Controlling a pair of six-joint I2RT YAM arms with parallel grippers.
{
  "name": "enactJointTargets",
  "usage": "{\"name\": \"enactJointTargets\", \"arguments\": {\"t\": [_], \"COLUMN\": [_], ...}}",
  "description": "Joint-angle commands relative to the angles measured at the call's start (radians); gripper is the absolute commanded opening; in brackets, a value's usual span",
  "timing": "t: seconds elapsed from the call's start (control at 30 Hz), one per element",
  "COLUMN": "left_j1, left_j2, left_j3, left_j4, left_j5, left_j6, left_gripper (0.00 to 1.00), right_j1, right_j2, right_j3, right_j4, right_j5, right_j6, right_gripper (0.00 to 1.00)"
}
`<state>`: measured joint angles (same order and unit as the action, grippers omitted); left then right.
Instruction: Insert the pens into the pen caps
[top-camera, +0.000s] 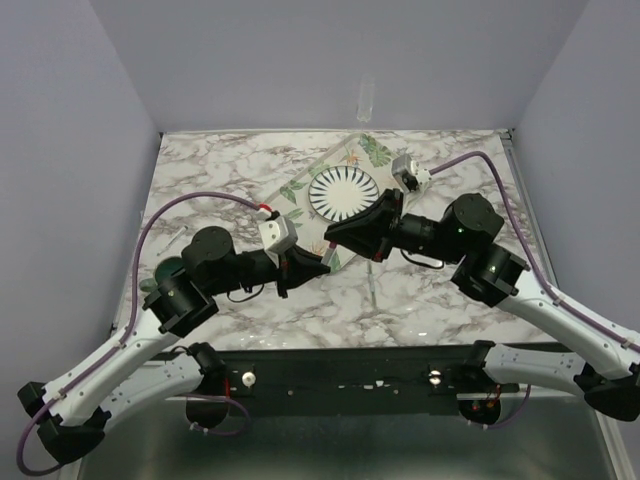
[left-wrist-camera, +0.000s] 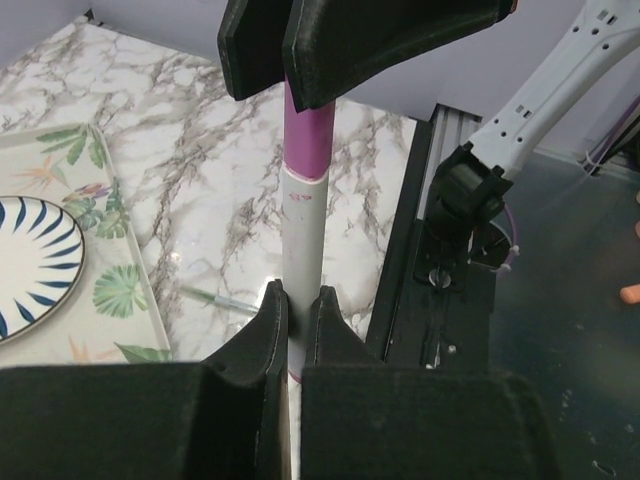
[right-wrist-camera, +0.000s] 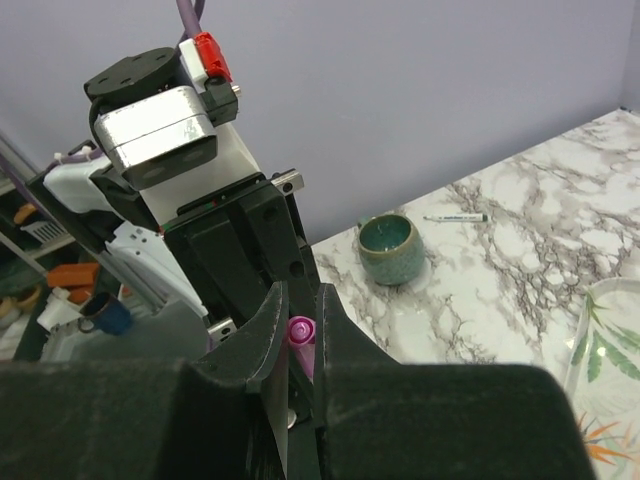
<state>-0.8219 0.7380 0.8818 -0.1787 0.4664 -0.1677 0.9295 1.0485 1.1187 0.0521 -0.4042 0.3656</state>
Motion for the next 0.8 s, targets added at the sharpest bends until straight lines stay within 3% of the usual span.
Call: {"name": "enactJointTargets", "arguments": {"t": [0.0,0.33,0.53,0.77], "left_j1": [0.012,0.013,0.012,0.013], "left_j2": [0.012,0.052,0.061,0.057], "left_j3": [0.097,0.124,0.154,0.186], "left_j4": [0.232,0.251,0.254,0.202], "left_j5": [-0.103,-0.106,-0.109,-0.123], "left_j6": [0.016,0.042,0.049,0.082], "left_gripper": [0.0,0.0,0.0,0.0], "right_j1": [0.032,0.043,0.048,0.054], "right_j2": [0.024,0.005,-0.028,-0.07], "right_j3": [-0.17,-0.365,-0.411,-0.404], "right_j4": [-0.148,0.067,0.043,-0.118], "right_j5": [-0.137,-0.17,-0.076,0.024], "right_j6": [0.11,0.187,0.159,0.084], "right_gripper": [0.01,0.01,0.01,0.01]}}
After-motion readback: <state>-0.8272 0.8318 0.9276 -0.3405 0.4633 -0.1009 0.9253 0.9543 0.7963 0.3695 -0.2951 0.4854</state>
